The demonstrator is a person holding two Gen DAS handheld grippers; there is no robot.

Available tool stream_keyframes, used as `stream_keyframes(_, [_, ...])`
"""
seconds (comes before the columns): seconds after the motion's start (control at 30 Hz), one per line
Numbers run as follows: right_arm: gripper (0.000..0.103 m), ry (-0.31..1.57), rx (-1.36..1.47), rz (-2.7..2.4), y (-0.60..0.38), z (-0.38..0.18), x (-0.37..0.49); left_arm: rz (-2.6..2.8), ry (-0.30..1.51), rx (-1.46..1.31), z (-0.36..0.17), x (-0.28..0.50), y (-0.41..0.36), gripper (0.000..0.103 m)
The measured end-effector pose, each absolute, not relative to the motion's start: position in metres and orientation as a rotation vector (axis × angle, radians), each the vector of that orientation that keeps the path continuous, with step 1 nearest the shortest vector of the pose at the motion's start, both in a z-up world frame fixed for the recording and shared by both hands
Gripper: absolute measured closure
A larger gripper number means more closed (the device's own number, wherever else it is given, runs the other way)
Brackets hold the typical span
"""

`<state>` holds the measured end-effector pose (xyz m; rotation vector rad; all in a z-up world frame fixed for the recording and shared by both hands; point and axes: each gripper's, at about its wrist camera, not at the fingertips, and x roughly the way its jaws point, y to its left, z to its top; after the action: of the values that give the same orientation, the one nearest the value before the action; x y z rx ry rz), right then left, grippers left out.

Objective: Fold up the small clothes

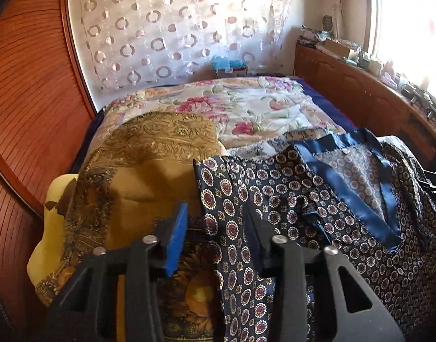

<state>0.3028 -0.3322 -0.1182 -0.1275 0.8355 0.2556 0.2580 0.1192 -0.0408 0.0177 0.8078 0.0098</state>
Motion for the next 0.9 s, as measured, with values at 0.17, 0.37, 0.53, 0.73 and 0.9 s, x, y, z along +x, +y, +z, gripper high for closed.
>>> stream_keyframes(0.17, [0.023,0.835,-0.128,0.255,-0.332,-0.118,0.303,0.009,0.828,0.014,-0.044,0.267,0.124,0.077])
stream_keyframes(0.37, [0.023,0.835,-0.127,0.255,-0.332,-0.119,0.302,-0.01,0.847,0.035,-0.048,0.274,0.119,0.082])
stream_keyframes(0.53, [0.022,0.835,-0.128,0.255,-0.332,-0.119,0.302,-0.008,0.814,0.084,-0.038,0.268,0.109,0.103])
stream_keyframes(0.73, [0.022,0.834,-0.126,0.256,-0.332,-0.119,0.302,-0.05,0.72,0.048,-0.016,0.249,0.101,0.103])
stream_keyframes(0.9, [0.022,0.841,-0.134,0.269,-0.329,-0.119,0.303,-0.088,0.661,0.028,-0.004,0.231,0.093,0.103])
